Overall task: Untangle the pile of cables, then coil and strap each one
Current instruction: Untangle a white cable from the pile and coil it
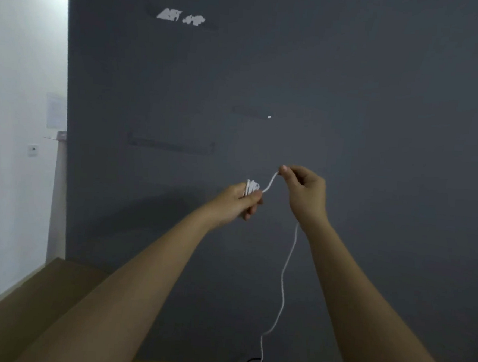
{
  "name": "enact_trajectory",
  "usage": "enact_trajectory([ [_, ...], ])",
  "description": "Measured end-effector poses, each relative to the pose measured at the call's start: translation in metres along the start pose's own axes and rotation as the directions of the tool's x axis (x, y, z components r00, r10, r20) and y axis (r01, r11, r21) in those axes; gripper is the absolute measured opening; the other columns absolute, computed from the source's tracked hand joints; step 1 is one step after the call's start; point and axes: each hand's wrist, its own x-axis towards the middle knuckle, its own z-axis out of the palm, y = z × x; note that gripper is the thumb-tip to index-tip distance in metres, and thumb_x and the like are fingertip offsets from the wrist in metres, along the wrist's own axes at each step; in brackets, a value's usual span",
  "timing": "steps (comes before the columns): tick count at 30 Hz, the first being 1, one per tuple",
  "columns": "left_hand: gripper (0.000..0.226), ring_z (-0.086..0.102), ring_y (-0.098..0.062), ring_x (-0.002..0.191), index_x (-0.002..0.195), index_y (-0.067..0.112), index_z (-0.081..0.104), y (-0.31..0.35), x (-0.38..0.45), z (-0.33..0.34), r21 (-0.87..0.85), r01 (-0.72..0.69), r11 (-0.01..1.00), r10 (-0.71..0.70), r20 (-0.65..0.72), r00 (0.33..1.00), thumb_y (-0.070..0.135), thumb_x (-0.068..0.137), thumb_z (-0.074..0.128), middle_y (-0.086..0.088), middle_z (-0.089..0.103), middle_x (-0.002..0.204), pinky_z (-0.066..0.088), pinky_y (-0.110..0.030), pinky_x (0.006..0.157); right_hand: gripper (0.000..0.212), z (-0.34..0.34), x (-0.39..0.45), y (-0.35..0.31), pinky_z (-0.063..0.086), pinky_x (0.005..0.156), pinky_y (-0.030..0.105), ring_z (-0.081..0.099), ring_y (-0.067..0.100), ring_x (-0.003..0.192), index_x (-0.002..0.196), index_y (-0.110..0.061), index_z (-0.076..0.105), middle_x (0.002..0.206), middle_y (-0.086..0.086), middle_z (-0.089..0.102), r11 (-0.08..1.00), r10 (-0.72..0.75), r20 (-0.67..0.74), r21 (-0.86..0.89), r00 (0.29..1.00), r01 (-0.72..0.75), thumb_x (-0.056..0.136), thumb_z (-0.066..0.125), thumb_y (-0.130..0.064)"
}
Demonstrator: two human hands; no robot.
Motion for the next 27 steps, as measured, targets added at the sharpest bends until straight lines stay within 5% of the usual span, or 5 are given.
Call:
enact_trajectory([
  [4,0.032,0.031,-0.008,0.041,0.074,0.014,0.047,-0.012,-0.029,0.007,-0.197,0.079,0.977,-0.039,0.196,0.980,0.028,0.101,0.038,0.005,0.037,0.051,0.033,-0.023,0.049,0.014,-0.001,-0.013,0.010,0.043,0.060,0.019,0.055,0.006,0.064,0.077,-0.018,0.068,0.072,-0.001,0.063,0.963,-0.194,0.034,-0.182,0.980,0.197,0.079,0.076,-0.029],
  [8,0.034,0.022,-0.006,0.037,0.065,0.018,0.040,-0.026,-0.062,0.007,-0.344,0.073,0.936,0.003,0.214,0.977,0.034,0.095,0.038,0.008,0.028,0.047,0.029,-0.017,0.040,0.030,0.013,-0.054,0.037,0.033,0.048,0.014,0.036,0.000,0.047,0.064,-0.014,0.051,0.053,-0.006,0.045,0.992,0.121,0.164,0.023,0.979,-0.127,0.080,0.075,-0.024],
  [17,0.043,0.022,-0.007,0.036,0.067,0.018,0.039,-0.082,-0.095,0.016,-0.498,0.195,0.845,-0.326,-0.189,0.926,0.032,0.105,0.025,0.009,0.026,0.044,0.028,-0.021,0.042,0.021,0.054,-0.211,0.098,0.026,0.038,0.018,0.033,0.008,0.038,0.107,-0.017,0.066,0.048,0.000,0.044,0.689,0.512,0.563,0.183,0.649,-0.702,0.099,0.048,-0.025],
  [23,0.029,0.042,-0.007,0.053,0.075,0.018,0.038,-0.124,-0.112,0.026,-0.063,0.232,0.971,-0.240,-0.330,0.913,0.017,0.103,0.030,0.000,0.044,0.067,0.041,-0.022,0.058,0.027,0.054,-0.264,0.101,0.043,0.056,0.033,0.056,0.017,0.057,0.112,-0.015,0.059,0.067,0.005,0.060,0.924,0.376,0.661,-0.324,0.649,-0.204,0.103,0.038,-0.030],
  [27,0.039,0.051,-0.029,0.097,0.110,0.004,0.042,-0.152,-0.141,0.036,0.351,0.316,0.882,-0.355,0.054,0.933,0.039,0.102,0.026,-0.018,0.047,0.109,0.043,-0.042,0.087,0.017,0.039,-0.256,0.085,0.040,0.051,0.032,0.051,0.017,0.054,0.092,-0.013,0.063,0.067,-0.001,0.060,0.927,0.136,0.716,-0.336,0.685,0.167,0.097,0.050,-0.024],
])
